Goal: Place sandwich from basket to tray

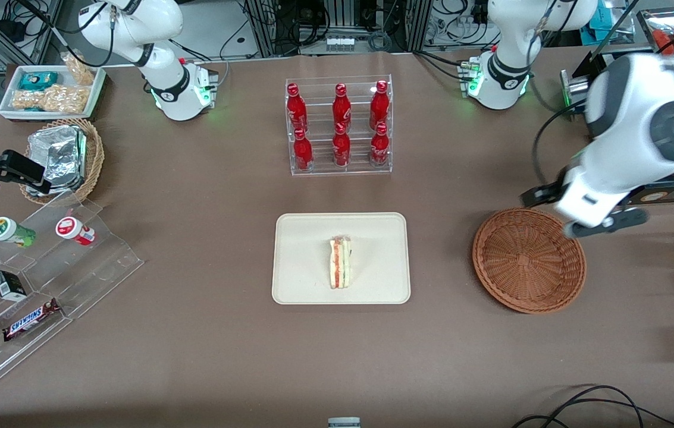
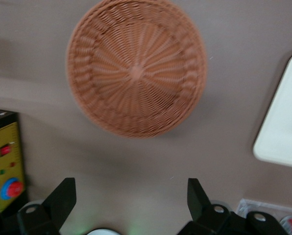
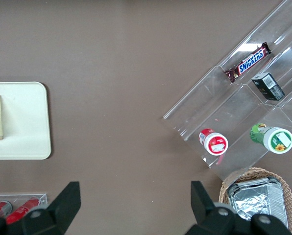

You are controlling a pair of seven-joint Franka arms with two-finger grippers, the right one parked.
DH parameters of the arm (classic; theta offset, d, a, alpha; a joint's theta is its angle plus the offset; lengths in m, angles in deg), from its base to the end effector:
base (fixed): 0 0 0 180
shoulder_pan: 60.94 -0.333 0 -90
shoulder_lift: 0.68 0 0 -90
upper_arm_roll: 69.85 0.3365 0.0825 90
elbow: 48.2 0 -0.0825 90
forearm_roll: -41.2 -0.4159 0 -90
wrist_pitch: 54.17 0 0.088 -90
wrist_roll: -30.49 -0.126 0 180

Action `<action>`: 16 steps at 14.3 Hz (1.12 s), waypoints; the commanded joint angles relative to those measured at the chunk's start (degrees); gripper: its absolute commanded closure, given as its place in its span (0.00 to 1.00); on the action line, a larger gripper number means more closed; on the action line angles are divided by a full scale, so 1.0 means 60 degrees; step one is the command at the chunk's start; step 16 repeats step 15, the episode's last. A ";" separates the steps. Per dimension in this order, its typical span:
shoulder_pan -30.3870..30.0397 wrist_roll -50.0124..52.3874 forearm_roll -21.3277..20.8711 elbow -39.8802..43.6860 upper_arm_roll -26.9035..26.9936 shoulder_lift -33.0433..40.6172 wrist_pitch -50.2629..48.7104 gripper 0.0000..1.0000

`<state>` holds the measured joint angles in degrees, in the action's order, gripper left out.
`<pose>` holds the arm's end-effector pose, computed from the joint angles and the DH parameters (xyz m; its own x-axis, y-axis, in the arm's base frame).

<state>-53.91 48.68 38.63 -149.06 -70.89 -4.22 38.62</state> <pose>0.5823 -0.0769 0.4992 0.9683 0.1754 -0.1780 0.1590 -0.9819 -0.1030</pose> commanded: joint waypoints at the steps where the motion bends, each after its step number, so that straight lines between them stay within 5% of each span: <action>1: -0.0670 -0.0701 -0.0040 -0.0301 -0.0179 0.0896 -0.0463 0.00; 6: -0.1845 -0.2005 -0.0010 0.0312 -0.1043 0.0972 -0.0392 0.00; 11: -0.0633 -0.2095 -0.0025 0.0944 -0.0065 0.0736 0.0019 0.00; 16: -0.0542 -0.2066 0.0019 0.0945 -0.0033 0.0795 -0.0055 0.00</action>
